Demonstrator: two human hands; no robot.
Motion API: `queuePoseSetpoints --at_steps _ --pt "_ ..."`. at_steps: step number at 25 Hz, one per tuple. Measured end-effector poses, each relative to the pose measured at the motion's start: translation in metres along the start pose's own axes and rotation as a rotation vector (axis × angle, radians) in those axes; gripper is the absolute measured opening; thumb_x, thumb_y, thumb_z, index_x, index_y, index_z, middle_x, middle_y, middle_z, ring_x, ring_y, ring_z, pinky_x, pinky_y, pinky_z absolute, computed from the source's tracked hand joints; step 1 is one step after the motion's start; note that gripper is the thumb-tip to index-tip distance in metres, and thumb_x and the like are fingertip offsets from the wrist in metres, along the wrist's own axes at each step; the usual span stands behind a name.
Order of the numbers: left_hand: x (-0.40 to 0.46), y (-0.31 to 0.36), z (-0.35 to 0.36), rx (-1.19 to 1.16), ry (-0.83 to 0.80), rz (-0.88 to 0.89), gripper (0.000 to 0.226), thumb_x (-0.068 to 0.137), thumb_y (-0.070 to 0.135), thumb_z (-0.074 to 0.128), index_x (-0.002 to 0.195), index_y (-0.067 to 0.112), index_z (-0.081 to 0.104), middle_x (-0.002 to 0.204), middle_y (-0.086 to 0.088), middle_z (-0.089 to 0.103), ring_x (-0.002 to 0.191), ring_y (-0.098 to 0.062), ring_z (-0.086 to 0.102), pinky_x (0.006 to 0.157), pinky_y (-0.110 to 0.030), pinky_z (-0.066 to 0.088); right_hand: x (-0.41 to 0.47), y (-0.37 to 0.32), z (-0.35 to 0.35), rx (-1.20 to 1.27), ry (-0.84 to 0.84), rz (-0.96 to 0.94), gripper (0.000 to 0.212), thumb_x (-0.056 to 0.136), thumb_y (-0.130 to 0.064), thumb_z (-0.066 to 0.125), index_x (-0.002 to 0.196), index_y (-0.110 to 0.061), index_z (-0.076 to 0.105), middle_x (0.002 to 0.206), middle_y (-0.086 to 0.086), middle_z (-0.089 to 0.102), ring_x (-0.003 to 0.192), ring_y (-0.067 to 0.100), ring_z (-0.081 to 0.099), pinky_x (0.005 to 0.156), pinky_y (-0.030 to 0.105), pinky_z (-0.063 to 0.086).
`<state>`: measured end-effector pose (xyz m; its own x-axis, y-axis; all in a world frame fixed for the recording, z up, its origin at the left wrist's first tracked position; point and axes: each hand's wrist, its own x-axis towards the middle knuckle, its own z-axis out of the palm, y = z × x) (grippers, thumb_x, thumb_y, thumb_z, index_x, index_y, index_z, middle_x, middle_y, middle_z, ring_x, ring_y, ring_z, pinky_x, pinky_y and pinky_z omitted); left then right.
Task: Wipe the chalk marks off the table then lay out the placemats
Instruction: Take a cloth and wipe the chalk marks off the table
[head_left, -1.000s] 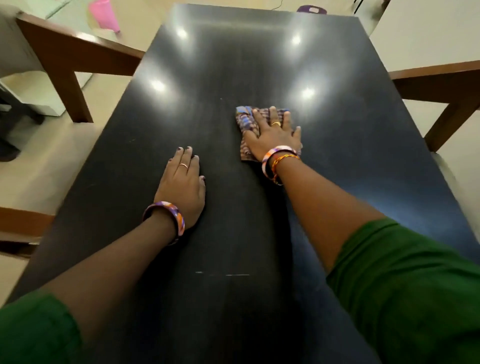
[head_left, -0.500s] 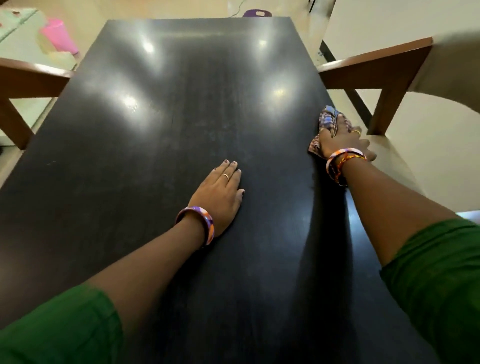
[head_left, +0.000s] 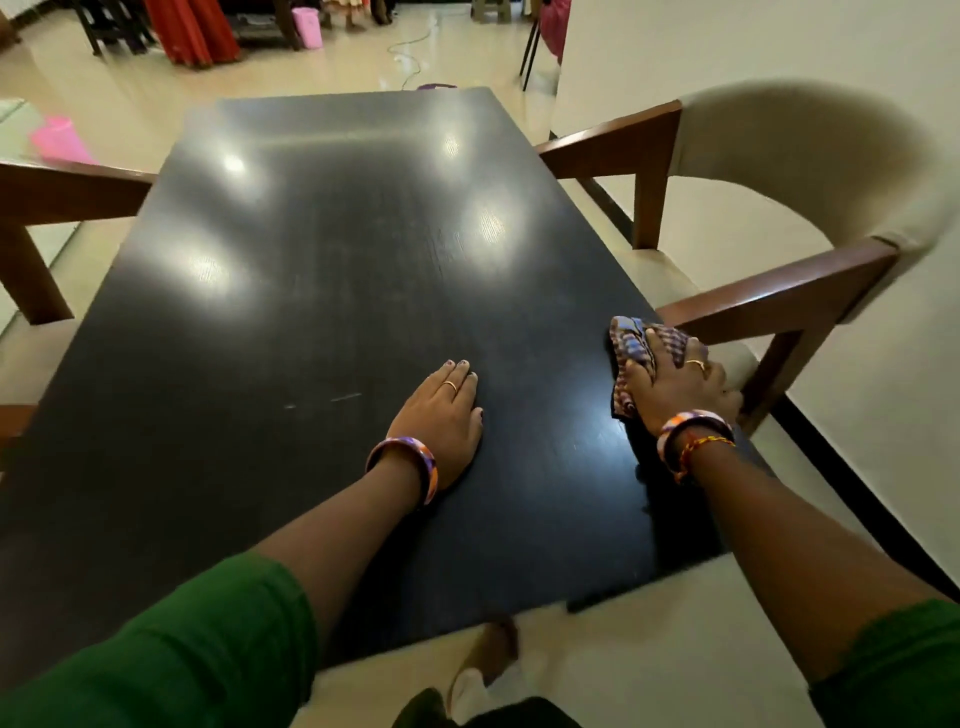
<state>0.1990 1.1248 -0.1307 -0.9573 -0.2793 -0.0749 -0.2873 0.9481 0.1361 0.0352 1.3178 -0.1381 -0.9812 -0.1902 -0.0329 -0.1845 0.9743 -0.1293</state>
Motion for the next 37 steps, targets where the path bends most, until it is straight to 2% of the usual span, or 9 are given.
queuePoseSetpoints --at_steps 8,14,18,21,25,28,31,35,37 --pt "-0.139 0.012 0.022 -0.096 0.054 -0.063 0.052 0.101 0.028 0.024 0.149 0.009 0.014 0.158 -0.005 0.011 0.146 -0.019 0.01 0.118 -0.029 0.006 -0.146 0.061 0.006 0.078 0.14 0.019 0.065 0.087 -0.055 0.021 0.144 -0.027 0.034 0.153 0.013 0.026 0.139 0.039 0.018 0.111 0.054 0.018" --pt "-0.242 -0.02 0.037 -0.112 0.209 -0.246 0.055 0.094 0.029 0.036 0.144 0.009 0.029 0.153 -0.009 0.029 0.142 -0.027 0.026 0.116 -0.038 0.016 -0.258 -0.041 0.036 0.1 0.122 -0.564 0.065 0.084 -0.056 0.022 0.14 -0.029 0.041 0.15 0.015 0.034 0.139 0.042 0.025 0.111 0.048 -0.001" --pt "-0.281 -0.031 0.046 -0.116 0.26 -0.382 0.06 0.089 0.003 0.051 0.144 0.01 0.03 0.152 -0.01 0.029 0.143 -0.027 0.023 0.115 -0.039 0.012 -0.281 -0.085 0.032 -0.024 -0.047 -0.982 0.059 0.095 -0.052 0.03 0.148 -0.036 0.011 0.159 0.006 0.006 0.146 0.032 0.0 0.116 0.046 -0.009" --pt "-0.271 -0.019 0.046 -0.154 0.301 -0.439 0.051 0.094 0.01 0.044 0.143 0.007 0.031 0.152 -0.011 0.03 0.143 -0.027 0.023 0.117 -0.04 0.013 -0.248 -0.039 0.032 -0.048 0.037 -0.915 0.062 0.09 -0.056 0.03 0.147 -0.039 0.015 0.158 0.003 0.013 0.146 0.03 0.008 0.116 0.048 -0.001" --pt "-0.259 -0.009 0.049 -0.167 0.397 -0.49 0.042 0.093 0.011 0.048 0.132 -0.002 0.046 0.14 -0.02 0.047 0.134 -0.034 0.039 0.113 -0.041 0.025 -0.187 0.079 0.017 0.009 0.056 -0.472 0.068 0.091 -0.038 0.051 0.148 -0.034 0.015 0.159 0.005 0.01 0.145 0.033 0.005 0.116 0.051 0.003" --pt "-0.253 -0.01 0.041 -0.121 0.456 -0.536 0.031 0.091 0.011 0.051 0.117 -0.002 0.059 0.116 -0.021 0.064 0.111 -0.035 0.057 0.094 -0.041 0.045 -0.176 0.107 0.005 0.018 0.044 -0.262 0.066 0.092 -0.035 0.049 0.149 -0.031 0.015 0.159 0.007 0.008 0.145 0.034 0.0 0.117 0.052 0.003" --pt "-0.248 -0.013 0.032 -0.107 0.506 -0.541 0.019 0.088 0.009 0.053 0.099 0.0 0.065 0.09 -0.017 0.068 0.084 -0.032 0.061 0.07 -0.037 0.048 -0.201 0.069 0.014 0.046 0.048 -0.35 0.07 0.089 -0.039 0.054 0.148 -0.03 0.019 0.158 0.011 0.009 0.144 0.039 0.001 0.116 0.051 0.001" --pt "-0.247 -0.023 0.032 -0.151 0.546 -0.507 0.014 0.086 0.007 0.055 0.092 0.002 0.067 0.082 -0.015 0.068 0.076 -0.029 0.06 0.066 -0.033 0.045 -0.256 -0.018 0.035 0.066 0.112 -0.634 0.078 0.065 -0.046 0.063 0.138 -0.026 0.044 0.146 0.017 0.039 0.135 0.044 0.033 0.111 0.043 0.006" --pt "-0.248 -0.027 0.032 -0.173 0.568 -0.496 0.013 0.084 0.005 0.057 0.089 0.002 0.068 0.08 -0.015 0.068 0.074 -0.029 0.06 0.065 -0.033 0.045 -0.276 -0.059 0.037 0.066 0.07 -0.788 0.081 0.067 -0.044 0.066 0.142 -0.029 0.038 0.15 0.016 0.032 0.138 0.043 0.026 0.114 0.043 -0.002"
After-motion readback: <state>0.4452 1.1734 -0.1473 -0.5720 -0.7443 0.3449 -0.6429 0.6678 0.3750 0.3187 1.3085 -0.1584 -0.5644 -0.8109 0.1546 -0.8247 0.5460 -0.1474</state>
